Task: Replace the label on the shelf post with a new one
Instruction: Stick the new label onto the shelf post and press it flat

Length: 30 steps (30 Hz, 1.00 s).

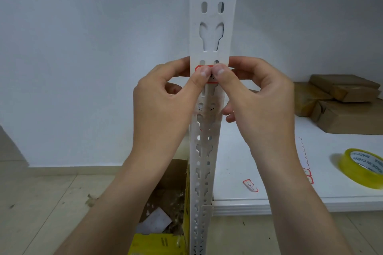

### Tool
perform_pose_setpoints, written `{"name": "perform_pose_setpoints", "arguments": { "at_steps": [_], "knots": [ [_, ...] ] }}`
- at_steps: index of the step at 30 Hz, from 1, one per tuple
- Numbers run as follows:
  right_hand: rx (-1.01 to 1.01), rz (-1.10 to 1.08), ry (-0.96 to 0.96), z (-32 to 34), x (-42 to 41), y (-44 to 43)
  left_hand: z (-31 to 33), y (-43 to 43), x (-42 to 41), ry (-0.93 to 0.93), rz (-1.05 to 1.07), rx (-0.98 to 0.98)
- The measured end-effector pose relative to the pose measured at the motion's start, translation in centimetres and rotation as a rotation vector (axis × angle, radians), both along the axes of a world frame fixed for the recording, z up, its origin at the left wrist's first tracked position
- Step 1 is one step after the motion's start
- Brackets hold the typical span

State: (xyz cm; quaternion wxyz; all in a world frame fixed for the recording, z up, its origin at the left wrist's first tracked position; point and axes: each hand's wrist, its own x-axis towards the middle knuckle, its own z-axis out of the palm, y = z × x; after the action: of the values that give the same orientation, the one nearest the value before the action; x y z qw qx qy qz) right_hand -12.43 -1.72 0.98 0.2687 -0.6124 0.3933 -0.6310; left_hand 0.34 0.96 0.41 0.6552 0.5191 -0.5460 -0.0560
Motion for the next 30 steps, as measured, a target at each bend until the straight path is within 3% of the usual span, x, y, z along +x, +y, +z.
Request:
{"name": "perform_pose_setpoints", "arguments": {
  "at_steps": [30],
  "knots": [
    [-0.1,0.026,0.023,0.4,-0.49,-0.63,0.41,-0.6,0.64,0.035,-0.031,0.01]
  ]
}}
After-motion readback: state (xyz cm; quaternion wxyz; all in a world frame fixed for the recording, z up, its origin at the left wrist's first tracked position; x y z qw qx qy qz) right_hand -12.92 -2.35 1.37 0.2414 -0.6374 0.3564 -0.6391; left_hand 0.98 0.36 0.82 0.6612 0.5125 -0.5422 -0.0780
